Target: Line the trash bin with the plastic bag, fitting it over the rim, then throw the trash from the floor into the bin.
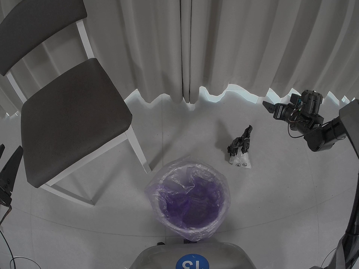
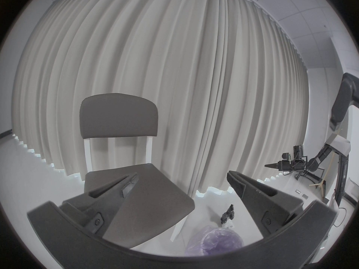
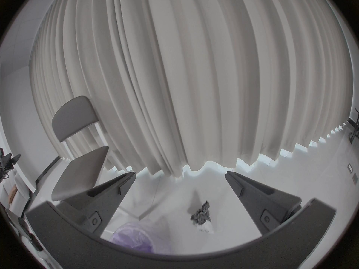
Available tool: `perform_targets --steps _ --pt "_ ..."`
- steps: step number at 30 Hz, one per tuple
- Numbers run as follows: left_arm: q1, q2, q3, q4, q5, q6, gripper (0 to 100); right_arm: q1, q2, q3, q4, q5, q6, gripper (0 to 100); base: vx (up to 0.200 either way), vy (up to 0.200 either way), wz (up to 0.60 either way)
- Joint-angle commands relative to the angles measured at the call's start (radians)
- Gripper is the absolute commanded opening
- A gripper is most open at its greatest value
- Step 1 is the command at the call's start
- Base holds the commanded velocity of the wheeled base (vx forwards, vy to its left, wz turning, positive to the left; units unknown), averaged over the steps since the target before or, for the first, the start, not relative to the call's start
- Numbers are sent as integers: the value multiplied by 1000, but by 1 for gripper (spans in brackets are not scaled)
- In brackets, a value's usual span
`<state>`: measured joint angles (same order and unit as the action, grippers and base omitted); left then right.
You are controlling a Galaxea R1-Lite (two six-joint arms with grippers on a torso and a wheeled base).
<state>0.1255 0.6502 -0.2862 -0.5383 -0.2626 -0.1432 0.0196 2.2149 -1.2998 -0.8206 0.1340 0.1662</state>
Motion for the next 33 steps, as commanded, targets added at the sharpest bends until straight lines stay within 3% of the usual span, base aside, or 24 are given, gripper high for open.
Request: perform_targets --steps 1,13,25,30,33 --pt "3 12 21 -3 -4 1 100 -3 181 -93 15 -1 16 100 0 0 0" --pt "0 6 50 -3 -30 -1 100 34 298 -187 48 -4 78 100 0 0 0" --pt "-1 -15 68 -5 -57 1 100 83 479 -326 38 -65 90 100 0 0 0" --pt "-1 -15 70 -12 -66 1 100 112 571 -414 32 -70 159 100 0 0 0" --pt "-1 -21 71 -19 -67 1 100 114 710 -596 -2 -145 157 100 0 0 0"
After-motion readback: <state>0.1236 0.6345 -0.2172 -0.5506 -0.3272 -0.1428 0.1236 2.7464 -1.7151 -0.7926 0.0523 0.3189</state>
